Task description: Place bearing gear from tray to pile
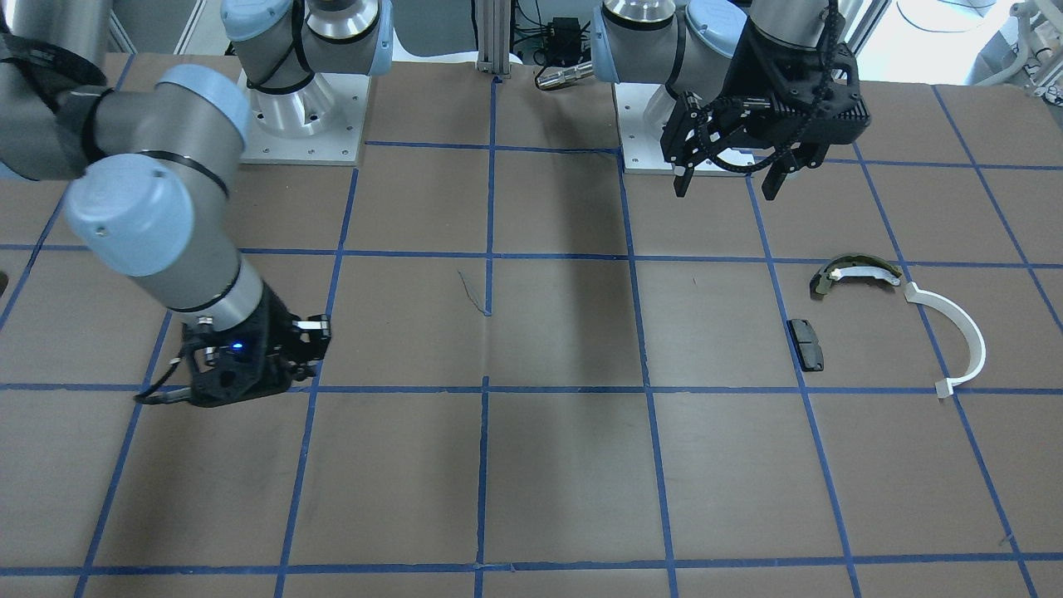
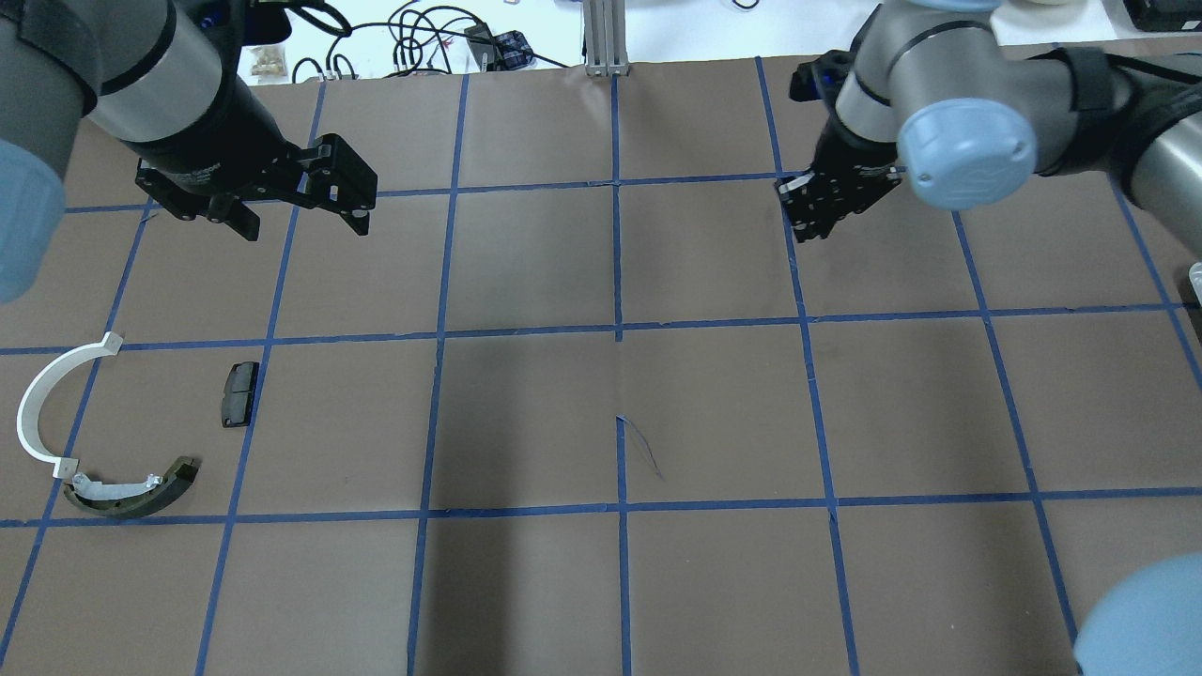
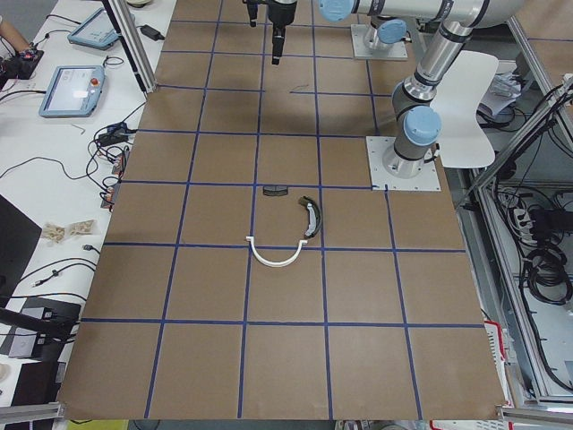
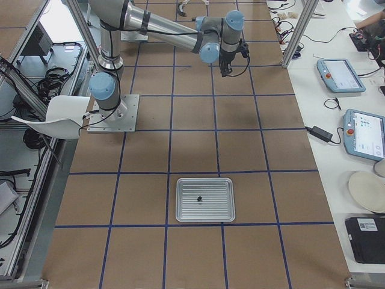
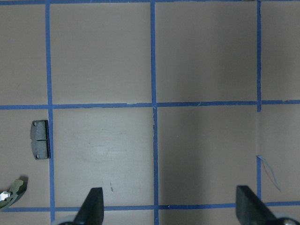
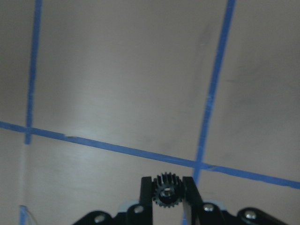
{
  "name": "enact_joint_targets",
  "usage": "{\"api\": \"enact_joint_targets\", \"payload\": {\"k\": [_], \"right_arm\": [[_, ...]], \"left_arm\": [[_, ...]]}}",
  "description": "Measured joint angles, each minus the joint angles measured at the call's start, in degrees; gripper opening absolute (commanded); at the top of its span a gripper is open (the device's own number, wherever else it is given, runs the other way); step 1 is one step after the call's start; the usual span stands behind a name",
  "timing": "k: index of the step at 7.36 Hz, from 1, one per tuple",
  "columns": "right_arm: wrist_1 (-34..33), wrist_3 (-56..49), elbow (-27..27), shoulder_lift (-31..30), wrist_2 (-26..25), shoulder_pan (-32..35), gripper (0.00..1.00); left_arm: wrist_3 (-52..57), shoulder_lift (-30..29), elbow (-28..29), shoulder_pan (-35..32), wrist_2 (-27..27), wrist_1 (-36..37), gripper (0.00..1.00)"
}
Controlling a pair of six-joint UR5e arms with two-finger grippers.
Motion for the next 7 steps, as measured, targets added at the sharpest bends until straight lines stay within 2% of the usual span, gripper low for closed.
{"api": "enact_joint_targets", "payload": {"k": [2, 4, 5, 6, 7], "right_arm": [[-5.84, 14.22, -0.01, 3.84, 0.53, 9.21, 0.0], [-10.39, 23.24, 0.0, 8.23, 0.55, 16.18, 0.0], [-11.03, 26.51, 0.04, 9.56, 0.52, 18.58, 0.12], [-11.17, 28.78, 0.31, 10.33, 0.51, 20.29, 0.15], [-11.27, 29.66, 1.1, 10.69, 0.51, 21.07, 0.32]], "left_arm": [[0.0, 0.0, -0.02, 0.0, 0.0, 0.0, 1.0], [0.03, -0.1, -0.11, 0.05, -0.15, -0.02, 1.0], [0.03, -0.21, -0.33, 0.13, -0.18, 0.06, 1.0], [0.05, -0.43, -0.84, 0.24, -0.09, 0.1, 1.0], [0.11, -1.06, -1.6, 0.51, -0.01, 0.17, 1.0]]}}
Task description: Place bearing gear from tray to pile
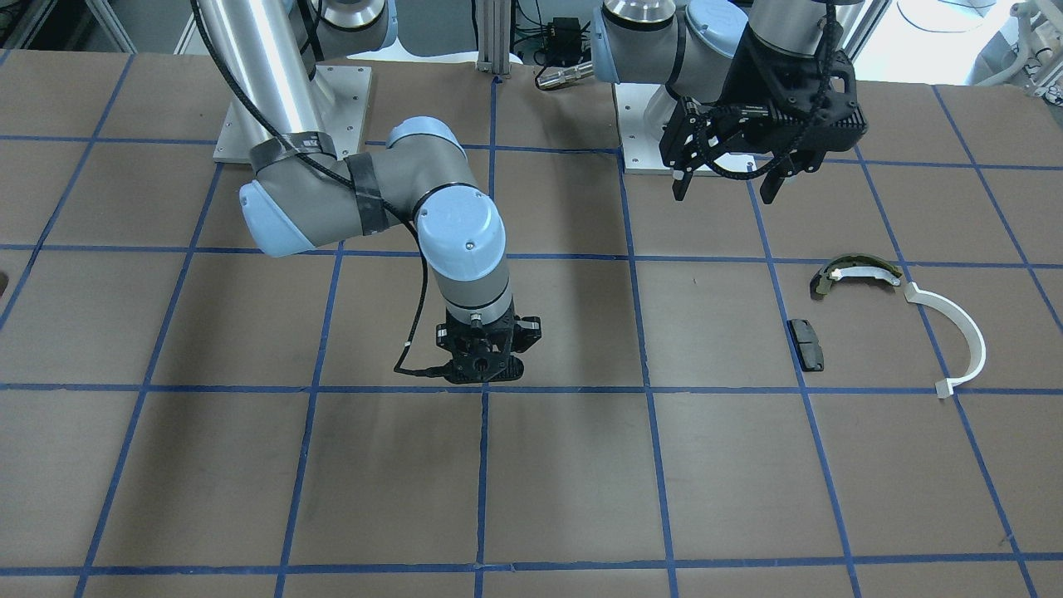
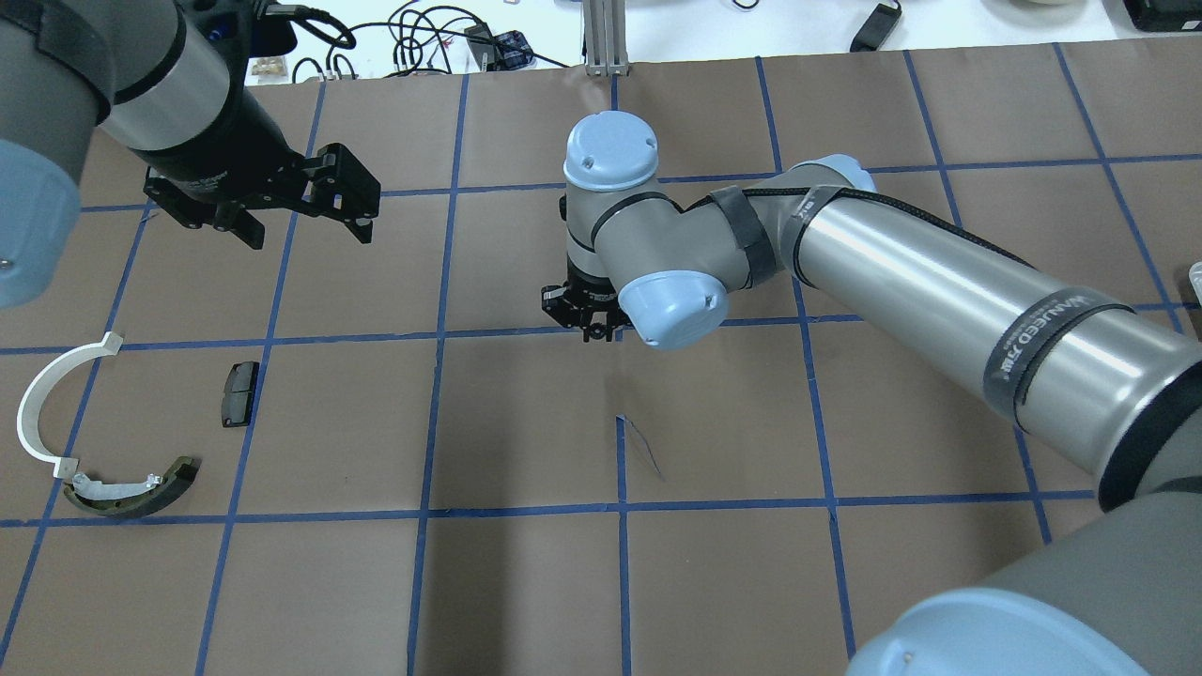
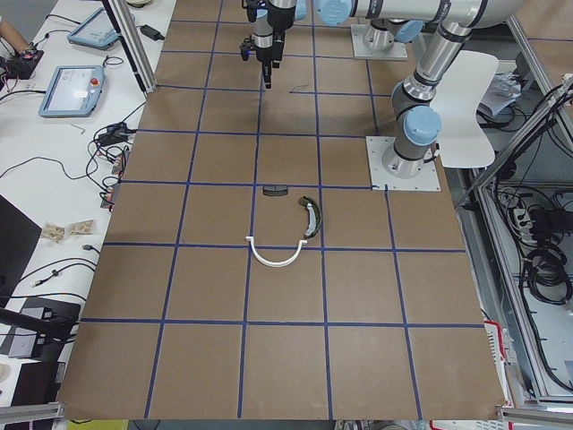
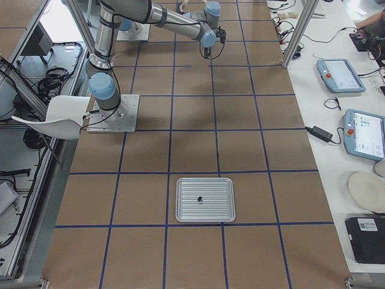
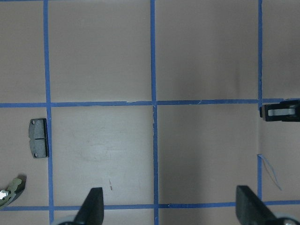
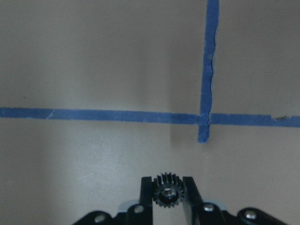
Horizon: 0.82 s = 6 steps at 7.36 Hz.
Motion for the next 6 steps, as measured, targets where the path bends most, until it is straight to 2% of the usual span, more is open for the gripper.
{"api": "enact_joint_targets", "payload": {"k": [1, 2, 4, 6], "right_arm": [[-0.19, 0.28, 1.05, 0.15, -0.03, 0.25, 0.91], [-0.28, 0.38, 1.7, 0.05, -0.25, 0.31, 1.0], [-0.05, 0.16, 1.59, -0.62, -0.97, 0.02, 1.0], [0.7, -1.66, 1.46, -2.02, -1.5, -3.41, 1.0]], "left_arm": [[0.05, -1.13, -1.37, 0.55, -0.04, 0.25, 1.0], [0.17, -2.46, -3.46, 1.16, -0.29, 1.76, 1.0], [0.25, -5.97, -8.96, 1.68, -0.32, 8.33, 1.0], [-0.46, -10.64, -14.58, 1.74, -0.19, 16.51, 1.0]]}}
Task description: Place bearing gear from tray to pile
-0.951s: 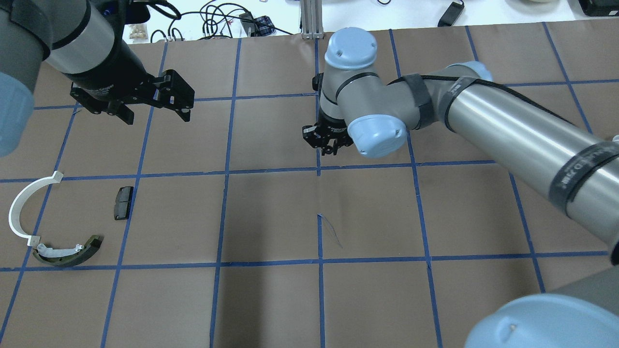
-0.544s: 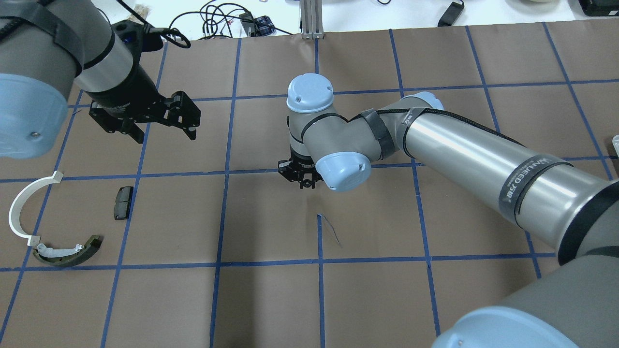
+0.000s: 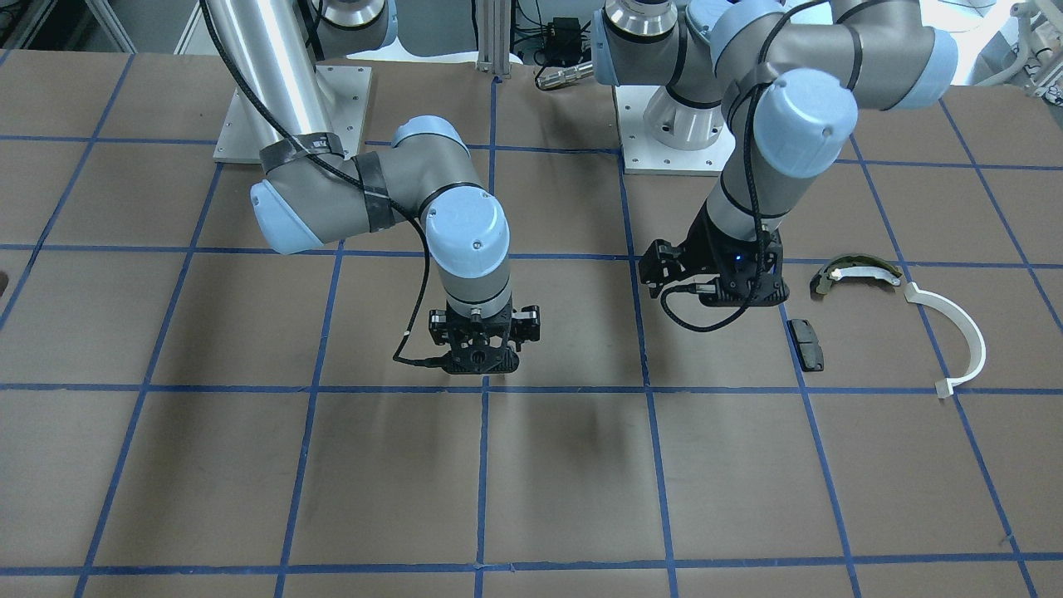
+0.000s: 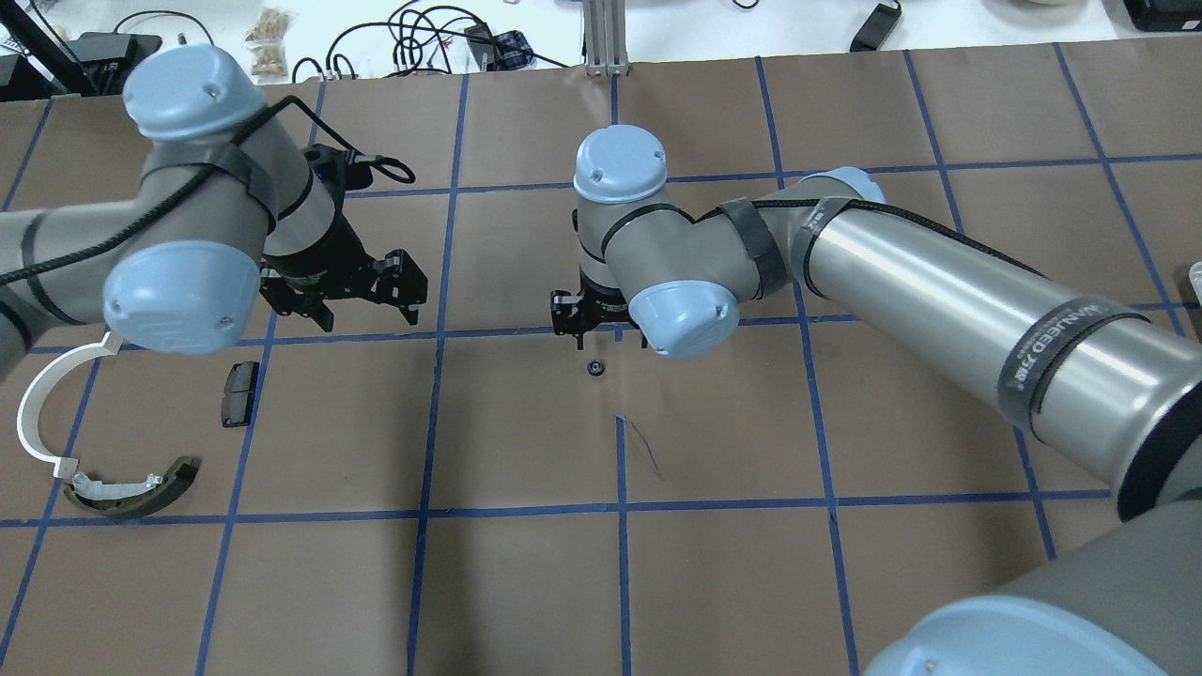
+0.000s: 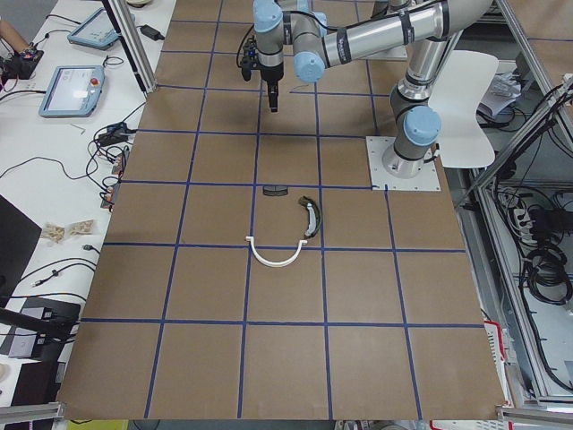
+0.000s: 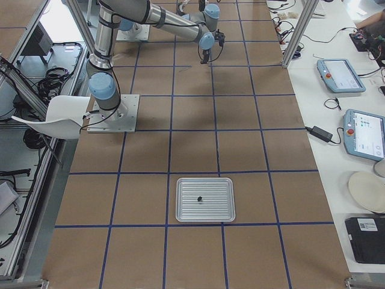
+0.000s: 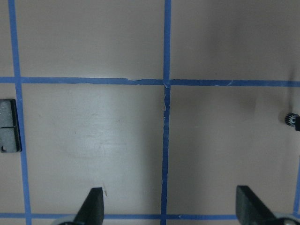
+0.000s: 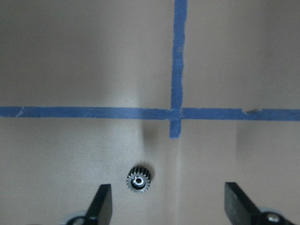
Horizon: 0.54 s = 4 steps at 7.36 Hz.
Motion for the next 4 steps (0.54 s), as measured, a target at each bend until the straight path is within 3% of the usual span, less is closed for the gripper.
{"api": "enact_joint_targets", "payload": {"k": [2, 4], "right_arm": [[5.44, -8.43, 0.13, -5.19, -1.11, -10.23, 1.0], [12.64, -18.2, 0.32, -9.8, -2.23, -22.88, 1.0]], "left_arm": [[-2.08, -4.75, -2.28, -1.33, -0.03, 3.61, 1.0], [-10.2, -9.75, -2.35, -8.41, -0.41, 10.67, 1.0]]}}
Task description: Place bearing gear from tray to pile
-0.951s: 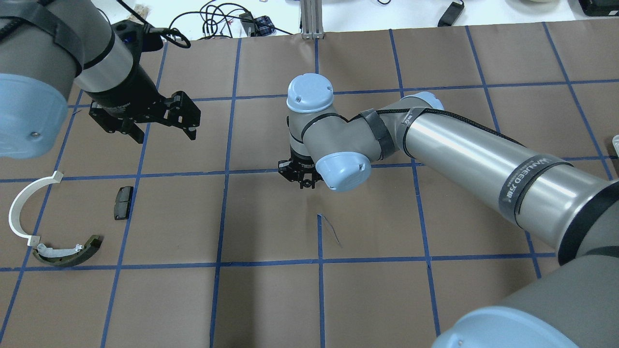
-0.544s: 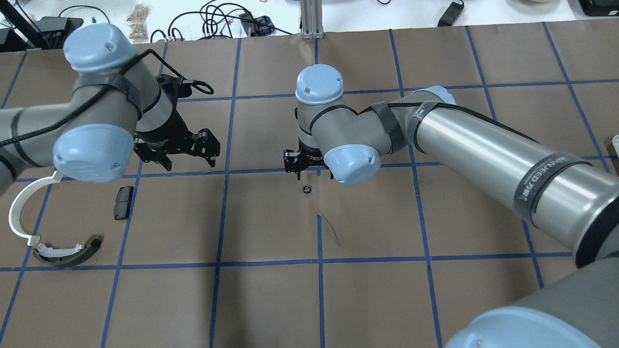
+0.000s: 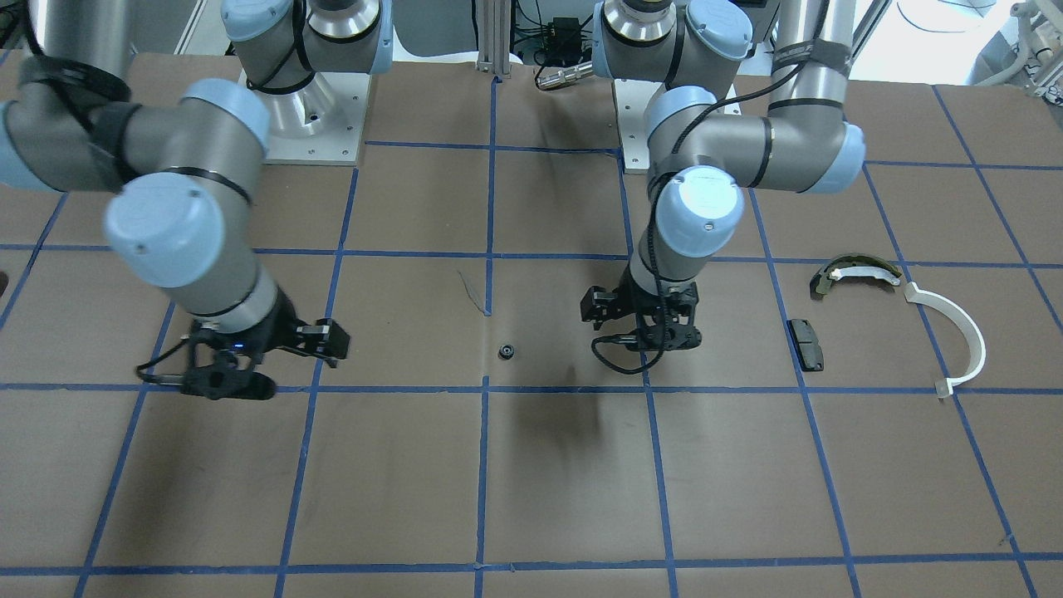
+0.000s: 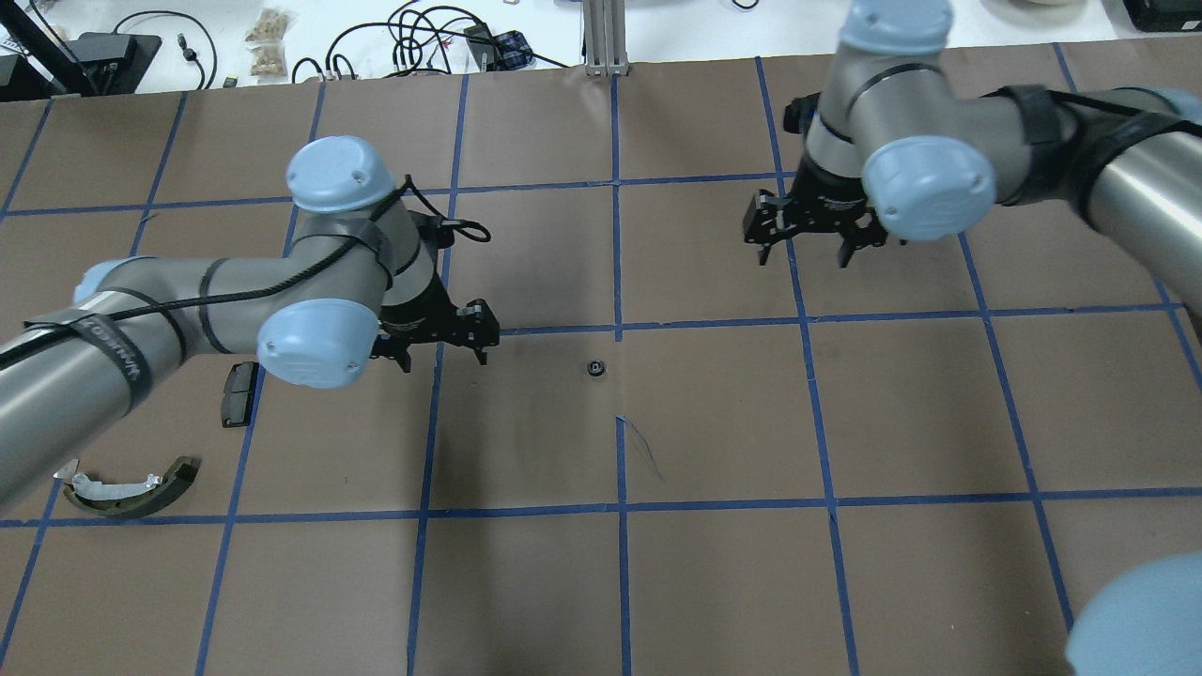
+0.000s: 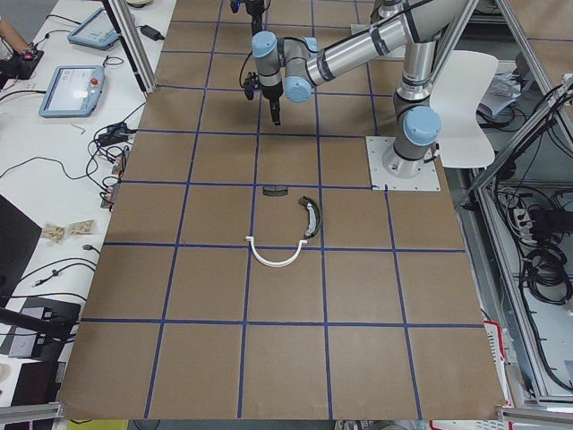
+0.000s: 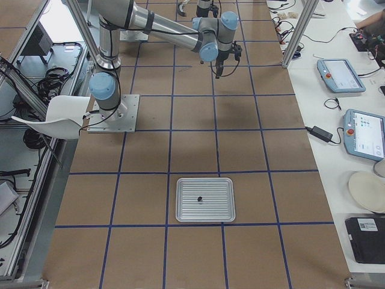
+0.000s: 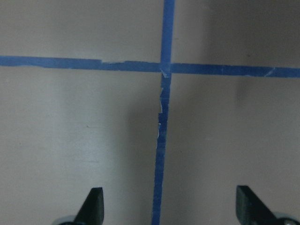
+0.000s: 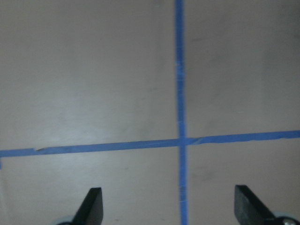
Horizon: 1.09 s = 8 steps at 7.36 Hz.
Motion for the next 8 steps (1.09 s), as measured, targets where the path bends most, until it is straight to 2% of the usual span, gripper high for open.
{"api": "enact_joint_targets", "payload": {"k": [2, 4, 6, 8], "right_arm": [[3.74, -10.09, 0.04, -2.73, -0.92, -11.83, 1.0], [4.76, -25.01, 0.03, -3.73, -3.15, -23.82, 1.0], [4.47, -39.37, -0.26, -3.74, -5.09, -33.6, 1.0], [3.38, -50.96, -0.4, -3.21, -5.71, -39.96, 1.0]], "left_arm": [[-8.08, -5.57, 1.63, -8.3, -0.3, 7.78, 1.0], [-14.23, -9.58, 4.13, -14.4, -0.22, 10.59, 1.0], [-15.23, -11.08, 5.0, -15.96, 0.07, 12.58, 1.0], [-14.85, -11.87, 5.52, -15.96, 0.3, 14.19, 1.0]]}}
